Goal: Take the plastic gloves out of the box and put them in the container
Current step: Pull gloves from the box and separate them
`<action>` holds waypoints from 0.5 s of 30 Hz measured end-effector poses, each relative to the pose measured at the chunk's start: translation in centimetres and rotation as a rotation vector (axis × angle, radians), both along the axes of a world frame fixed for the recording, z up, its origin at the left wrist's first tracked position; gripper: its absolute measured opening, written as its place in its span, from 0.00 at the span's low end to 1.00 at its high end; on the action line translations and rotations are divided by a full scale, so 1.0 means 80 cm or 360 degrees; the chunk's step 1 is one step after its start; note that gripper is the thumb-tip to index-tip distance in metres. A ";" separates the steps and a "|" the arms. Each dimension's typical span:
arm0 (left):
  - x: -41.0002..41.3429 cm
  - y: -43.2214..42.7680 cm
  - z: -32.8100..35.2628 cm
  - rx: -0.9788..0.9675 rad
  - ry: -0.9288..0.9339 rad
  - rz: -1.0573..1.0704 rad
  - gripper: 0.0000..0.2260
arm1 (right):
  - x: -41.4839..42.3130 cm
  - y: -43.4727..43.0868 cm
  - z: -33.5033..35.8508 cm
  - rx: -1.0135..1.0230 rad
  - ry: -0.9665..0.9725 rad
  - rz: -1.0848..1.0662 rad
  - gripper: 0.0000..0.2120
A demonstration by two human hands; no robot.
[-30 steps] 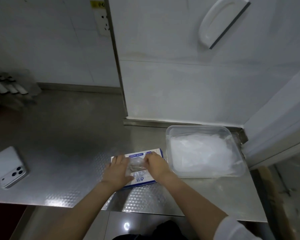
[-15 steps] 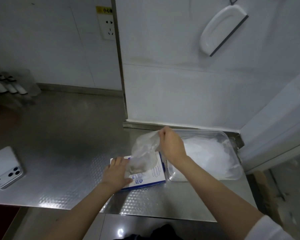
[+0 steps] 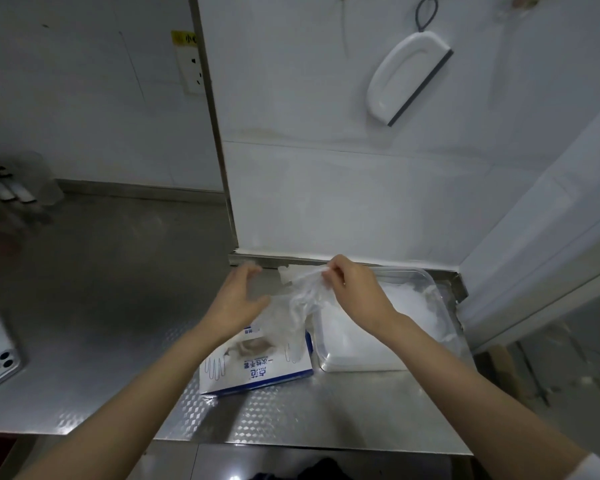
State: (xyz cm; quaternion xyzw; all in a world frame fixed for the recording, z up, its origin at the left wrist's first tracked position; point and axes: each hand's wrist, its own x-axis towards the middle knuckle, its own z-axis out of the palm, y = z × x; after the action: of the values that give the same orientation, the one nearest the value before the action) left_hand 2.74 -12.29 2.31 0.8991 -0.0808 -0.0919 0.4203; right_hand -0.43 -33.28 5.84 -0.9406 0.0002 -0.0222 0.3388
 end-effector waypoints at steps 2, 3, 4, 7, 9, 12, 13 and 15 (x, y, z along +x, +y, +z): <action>-0.004 -0.018 0.008 -0.0007 0.0104 -0.0175 0.33 | -0.001 0.000 0.001 0.0088 0.0021 0.0006 0.08; -0.008 -0.027 0.008 0.0010 0.0164 -0.0246 0.37 | -0.002 0.000 0.001 0.0139 0.0028 0.0009 0.08; -0.011 -0.034 0.005 0.0023 0.0202 -0.0279 0.40 | -0.002 0.001 0.002 0.0191 0.0035 0.0015 0.08; -0.018 -0.045 -0.004 0.0006 0.0194 -0.0145 0.30 | -0.003 0.002 0.000 0.0367 0.0083 0.0011 0.09; -0.020 -0.045 -0.006 -0.0002 0.0127 -0.0072 0.21 | -0.003 -0.001 -0.002 0.0427 0.0103 -0.0024 0.10; -0.018 -0.038 -0.008 0.0014 0.0003 -0.0006 0.12 | -0.002 -0.013 -0.005 0.0438 0.0159 -0.0150 0.09; -0.016 -0.035 -0.010 0.0023 -0.0032 0.0019 0.12 | -0.002 -0.016 -0.007 0.0470 0.0184 -0.0194 0.09; -0.013 -0.029 -0.017 0.0070 -0.0057 0.0015 0.14 | -0.001 -0.021 -0.013 0.0521 0.0219 -0.0275 0.09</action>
State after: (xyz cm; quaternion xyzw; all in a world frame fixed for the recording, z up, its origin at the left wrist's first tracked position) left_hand 1.68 -14.64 0.98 0.9101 -0.0819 -0.0756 0.3992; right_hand -0.53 -34.99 4.81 -0.8687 0.1078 0.0133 0.4833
